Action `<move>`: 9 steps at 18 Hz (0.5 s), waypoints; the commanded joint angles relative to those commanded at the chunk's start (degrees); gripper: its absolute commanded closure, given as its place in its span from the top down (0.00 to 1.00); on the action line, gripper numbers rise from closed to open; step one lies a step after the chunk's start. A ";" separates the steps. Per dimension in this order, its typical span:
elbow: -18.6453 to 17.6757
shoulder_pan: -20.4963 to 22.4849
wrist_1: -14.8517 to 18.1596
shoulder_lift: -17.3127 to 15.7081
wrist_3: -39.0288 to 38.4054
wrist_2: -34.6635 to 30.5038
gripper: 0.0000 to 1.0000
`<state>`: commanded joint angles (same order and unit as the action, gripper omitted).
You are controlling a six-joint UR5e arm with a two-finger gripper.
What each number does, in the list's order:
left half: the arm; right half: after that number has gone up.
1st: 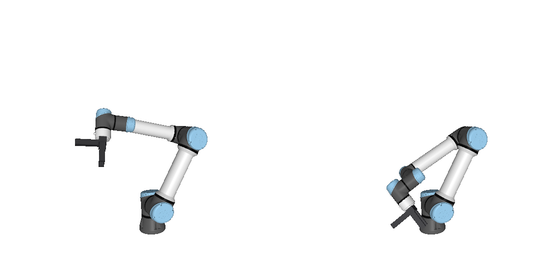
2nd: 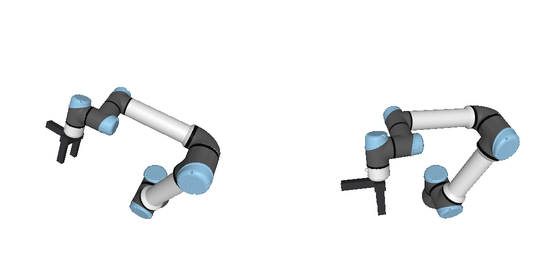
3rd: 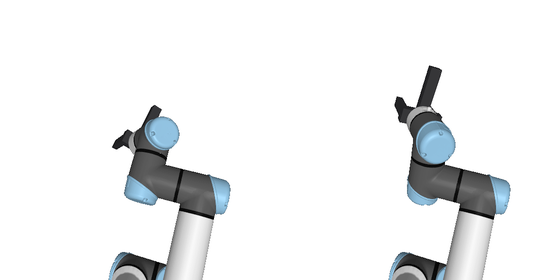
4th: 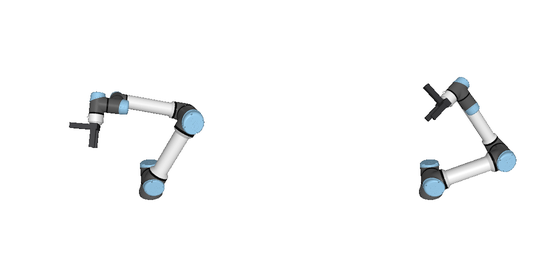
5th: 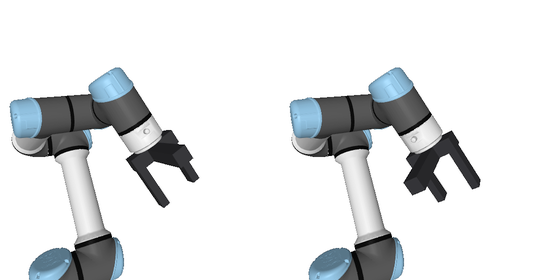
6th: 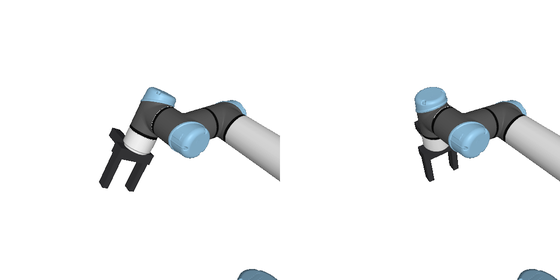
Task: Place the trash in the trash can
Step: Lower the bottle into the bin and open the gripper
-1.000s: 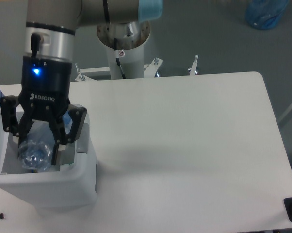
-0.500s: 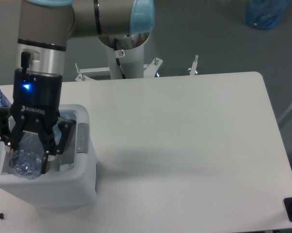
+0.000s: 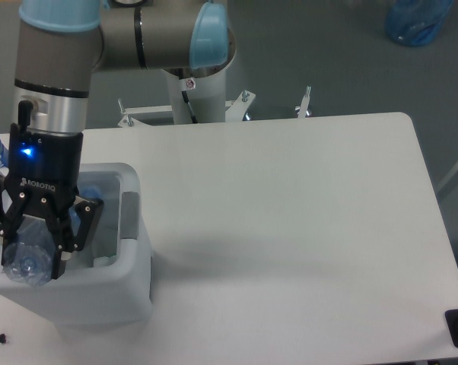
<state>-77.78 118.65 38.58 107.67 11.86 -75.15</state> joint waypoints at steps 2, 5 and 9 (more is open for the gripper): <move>0.26 0.00 0.00 0.26 1.49 -0.09 1.00; 0.79 0.17 0.00 -0.09 1.93 -0.09 1.00; -0.26 5.17 0.18 -1.22 2.02 -1.40 1.00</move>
<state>-78.04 123.82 38.76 106.44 13.89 -76.55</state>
